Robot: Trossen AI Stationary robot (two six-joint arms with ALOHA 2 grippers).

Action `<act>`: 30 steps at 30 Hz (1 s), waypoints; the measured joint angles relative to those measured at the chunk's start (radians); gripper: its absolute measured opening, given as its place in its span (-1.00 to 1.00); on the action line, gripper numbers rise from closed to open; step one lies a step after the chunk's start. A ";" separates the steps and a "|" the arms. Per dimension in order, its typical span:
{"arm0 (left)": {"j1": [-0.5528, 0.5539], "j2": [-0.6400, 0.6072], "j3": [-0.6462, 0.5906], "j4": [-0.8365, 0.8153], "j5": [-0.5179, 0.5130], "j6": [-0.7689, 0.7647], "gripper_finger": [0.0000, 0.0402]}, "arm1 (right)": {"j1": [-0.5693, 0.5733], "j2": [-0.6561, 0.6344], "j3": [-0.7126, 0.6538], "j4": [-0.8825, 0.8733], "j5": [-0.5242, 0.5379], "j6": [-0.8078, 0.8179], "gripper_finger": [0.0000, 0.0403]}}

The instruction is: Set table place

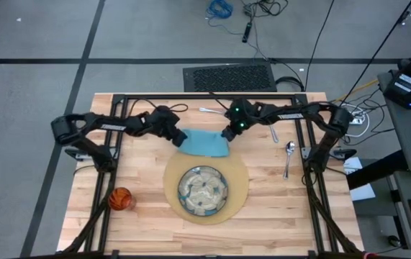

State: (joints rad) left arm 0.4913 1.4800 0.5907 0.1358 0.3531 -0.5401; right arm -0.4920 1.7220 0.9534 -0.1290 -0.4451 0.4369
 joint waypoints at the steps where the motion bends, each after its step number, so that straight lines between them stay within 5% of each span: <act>1: -0.007 -0.024 0.000 -0.007 -0.001 0.001 -1.00 | 0.008 -0.007 0.021 -0.020 0.001 -0.006 -1.00; 13: -0.186 -0.329 0.000 -0.290 -0.145 -0.032 -1.00 | 0.098 -0.022 0.311 -0.340 0.201 -0.101 -1.00; 30: -0.586 -0.444 0.000 -0.311 -0.451 -0.290 -1.00 | 0.134 0.009 0.372 -0.280 0.201 -0.096 -1.00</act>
State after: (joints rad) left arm -0.0947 1.0363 0.5911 -0.1749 -0.0980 -0.8299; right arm -0.3584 1.7313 1.3251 -0.4086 -0.2444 0.3405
